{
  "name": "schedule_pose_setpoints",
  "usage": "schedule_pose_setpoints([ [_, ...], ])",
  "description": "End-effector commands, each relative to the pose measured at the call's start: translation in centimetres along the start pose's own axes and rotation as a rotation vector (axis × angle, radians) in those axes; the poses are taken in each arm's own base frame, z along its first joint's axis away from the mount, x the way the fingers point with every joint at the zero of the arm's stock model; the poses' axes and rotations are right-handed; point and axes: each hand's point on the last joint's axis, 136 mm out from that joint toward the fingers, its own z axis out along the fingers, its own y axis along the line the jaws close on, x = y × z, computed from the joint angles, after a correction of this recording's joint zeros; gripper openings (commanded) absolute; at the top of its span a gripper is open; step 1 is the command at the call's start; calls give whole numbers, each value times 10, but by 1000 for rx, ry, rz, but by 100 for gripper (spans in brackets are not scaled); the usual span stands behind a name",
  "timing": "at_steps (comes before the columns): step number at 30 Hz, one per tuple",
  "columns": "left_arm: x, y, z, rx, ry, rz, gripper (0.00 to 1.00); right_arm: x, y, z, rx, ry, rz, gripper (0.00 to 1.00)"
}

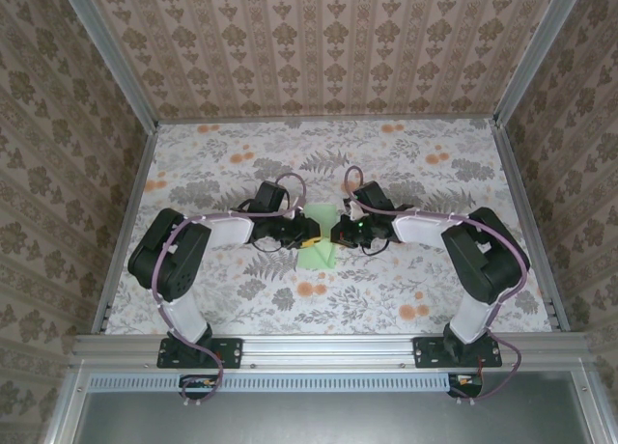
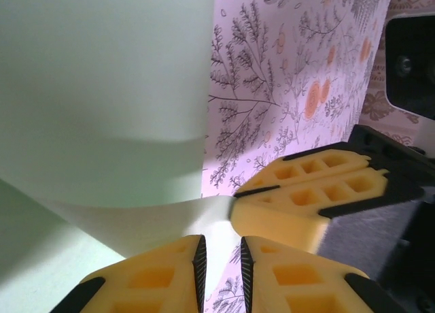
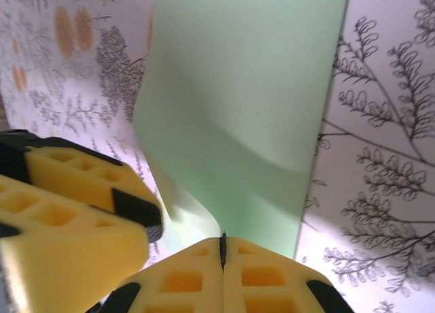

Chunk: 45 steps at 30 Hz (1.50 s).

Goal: Fold a paper plane with a square sheet of paper (pick it up from the middle)
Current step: Fold the triangle a second time at the center of the table.

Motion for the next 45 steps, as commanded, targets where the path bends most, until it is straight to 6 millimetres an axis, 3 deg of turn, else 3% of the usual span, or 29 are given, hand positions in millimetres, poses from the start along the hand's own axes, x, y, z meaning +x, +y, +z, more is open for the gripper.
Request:
schedule_pose_setpoints([
  [1,-5,-12,-4,43,-10,20,24,-1,-7,4,63,19,-46,4],
  [20,-4,-2,11,-2,49,20,24,-8,-18,19,120,72,-131,3],
  [45,-1,7,20,-34,72,10,23,-18,-22,19,158,57,-116,3],
])
